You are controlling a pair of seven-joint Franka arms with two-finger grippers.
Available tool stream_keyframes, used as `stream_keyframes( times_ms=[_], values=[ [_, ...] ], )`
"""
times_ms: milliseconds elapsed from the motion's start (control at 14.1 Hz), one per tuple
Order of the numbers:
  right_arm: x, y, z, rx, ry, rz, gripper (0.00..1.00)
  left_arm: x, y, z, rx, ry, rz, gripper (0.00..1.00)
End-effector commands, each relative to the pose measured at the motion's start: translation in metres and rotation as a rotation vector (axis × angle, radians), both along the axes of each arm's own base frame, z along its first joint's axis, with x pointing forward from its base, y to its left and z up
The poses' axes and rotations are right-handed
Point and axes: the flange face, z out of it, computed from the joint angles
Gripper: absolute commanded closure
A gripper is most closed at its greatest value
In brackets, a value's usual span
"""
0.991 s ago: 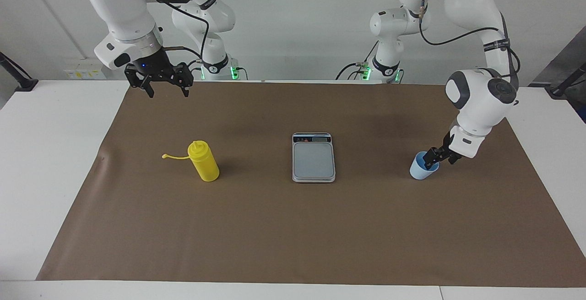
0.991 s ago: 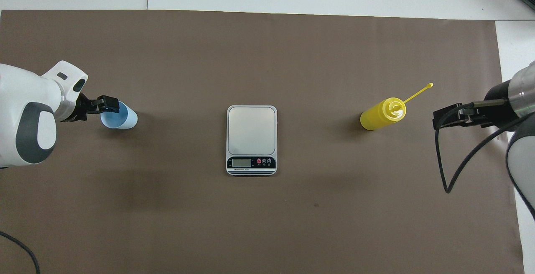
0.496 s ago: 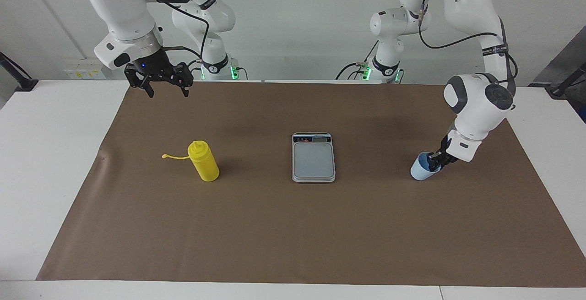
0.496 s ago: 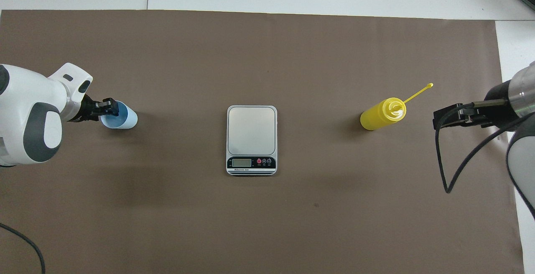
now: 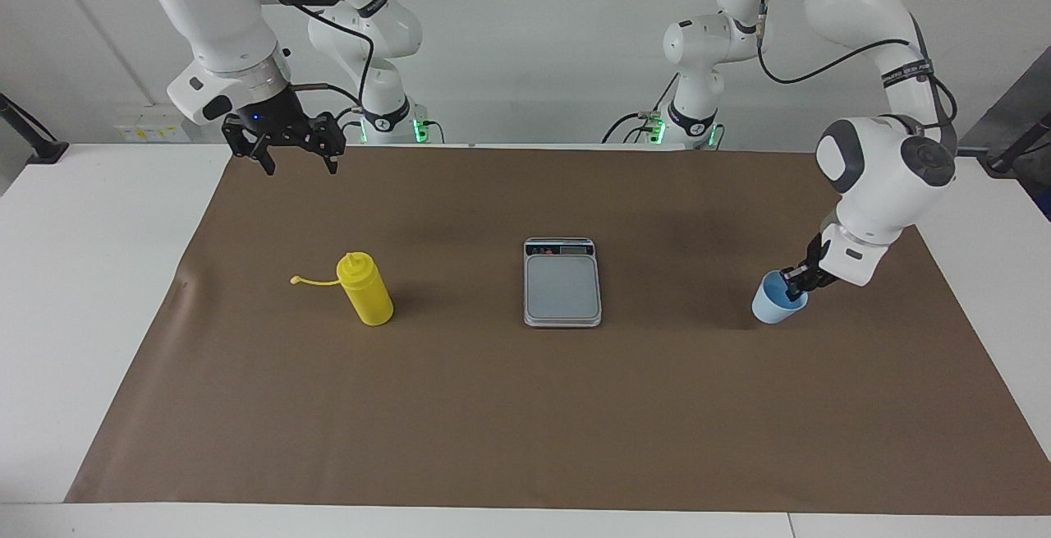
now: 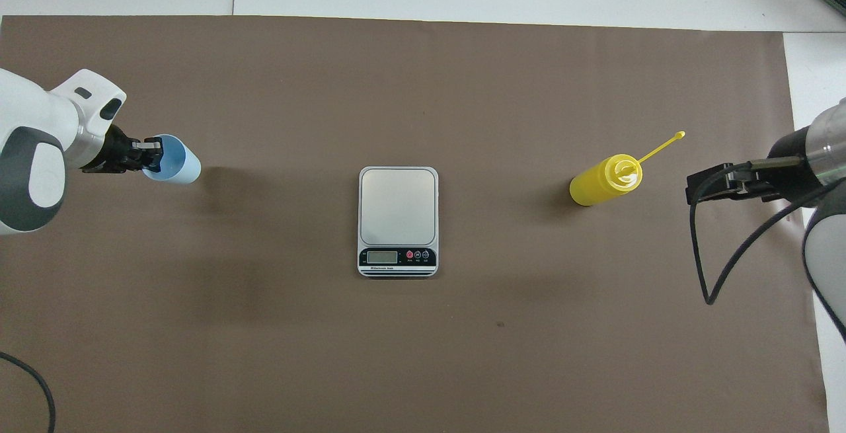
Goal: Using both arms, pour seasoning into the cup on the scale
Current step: 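Lift the blue cup with the left gripper and carry it onto the scale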
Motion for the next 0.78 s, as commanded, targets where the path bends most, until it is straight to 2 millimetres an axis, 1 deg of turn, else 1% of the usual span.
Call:
stream_keyframes(
  times_ms=[0, 71, 212, 354, 425, 496, 566, 637, 708],
  values=[
    [-0.003, -0.004, 0.003, 0.0, -0.014, 0.008, 0.0, 0.012, -0.03, 0.048, -0.009, -0.001, -0.036, 1.0],
    [-0.003, -0.004, 0.002, 0.001, -0.014, -0.001, 0.0, 0.014, -0.053, 0.058, -0.01, 0.001, -0.04, 1.0],
    [0.003, -0.001, 0.006, 0.001, -0.06, -0.039, 0.0, 0.016, -0.096, 0.065, -0.016, -0.003, -0.036, 1.0],
    [0.006, 0.002, 0.006, 0.001, -0.077, -0.074, 0.0, 0.009, -0.14, 0.065, -0.022, -0.009, -0.031, 1.0],
    [0.006, 0.003, 0.006, 0.001, -0.077, -0.082, 0.0, 0.006, -0.155, 0.064, -0.04, -0.007, -0.03, 1.0],
    [0.006, 0.003, 0.006, 0.001, -0.077, -0.082, 0.0, 0.003, -0.178, 0.063, -0.063, -0.019, -0.022, 1.0],
    [0.005, 0.003, 0.007, 0.001, -0.077, -0.082, 0.0, -0.002, -0.206, 0.059, -0.073, -0.034, -0.005, 1.0],
    [0.005, 0.003, 0.007, 0.001, -0.077, -0.082, 0.0, -0.004, -0.229, 0.046, -0.079, -0.029, 0.011, 1.0],
    [0.004, 0.003, 0.006, 0.001, -0.07, -0.083, 0.0, -0.008, -0.25, 0.04, -0.082, -0.03, 0.021, 1.0]
  ],
)
